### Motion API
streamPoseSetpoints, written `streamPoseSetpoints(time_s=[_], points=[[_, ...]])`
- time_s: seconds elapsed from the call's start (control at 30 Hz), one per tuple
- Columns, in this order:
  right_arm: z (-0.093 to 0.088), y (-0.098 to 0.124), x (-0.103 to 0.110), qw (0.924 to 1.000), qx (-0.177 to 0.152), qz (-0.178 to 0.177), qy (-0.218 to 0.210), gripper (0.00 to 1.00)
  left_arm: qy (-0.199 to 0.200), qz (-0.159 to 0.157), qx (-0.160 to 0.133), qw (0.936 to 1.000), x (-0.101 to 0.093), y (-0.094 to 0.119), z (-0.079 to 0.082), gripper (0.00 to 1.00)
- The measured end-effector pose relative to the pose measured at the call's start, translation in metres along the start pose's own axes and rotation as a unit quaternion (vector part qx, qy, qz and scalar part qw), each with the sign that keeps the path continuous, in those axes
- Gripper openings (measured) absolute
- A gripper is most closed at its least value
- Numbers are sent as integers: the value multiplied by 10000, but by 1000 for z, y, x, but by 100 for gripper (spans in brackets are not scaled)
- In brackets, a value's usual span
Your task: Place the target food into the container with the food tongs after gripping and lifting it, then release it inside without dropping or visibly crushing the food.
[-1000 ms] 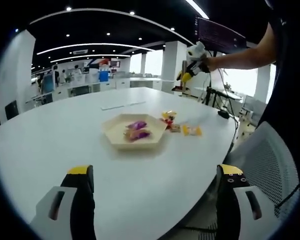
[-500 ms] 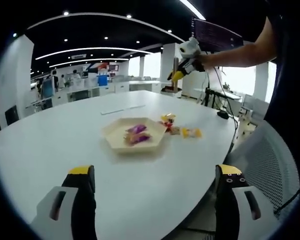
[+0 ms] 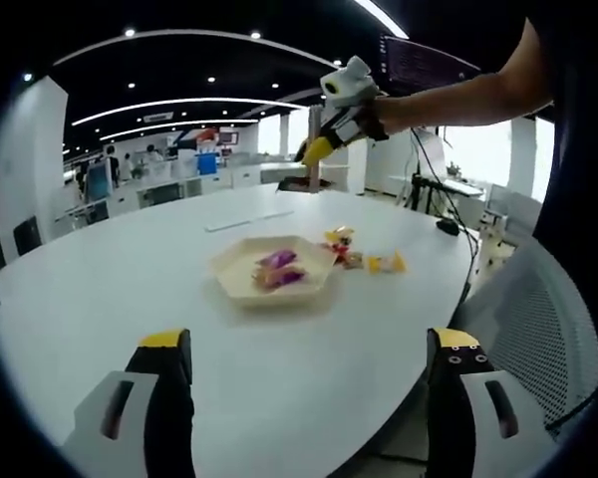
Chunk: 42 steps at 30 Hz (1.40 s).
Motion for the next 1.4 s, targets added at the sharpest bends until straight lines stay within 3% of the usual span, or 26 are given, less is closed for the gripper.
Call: streamPoseSetpoints(time_s=[0.4,1.4], points=[[22,-27,3,9999,-79,-111,76,17,-36,44,1,10000,1,0,0,94],[16,-6,-5,9992,-315,-264,-18,20,36,8,14,10000,1,0,0,96]])
Point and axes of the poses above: the point that each gripper's makers call its tool centre point, and the gripper's own axes: y roughly backward along the fingers, x roughly to its left, z roughly out of its top, the point moved 9 cm from there along y, roughly backward along the fingers, and after that the axes turned 3 degrees about y, right-handed, at the moved point
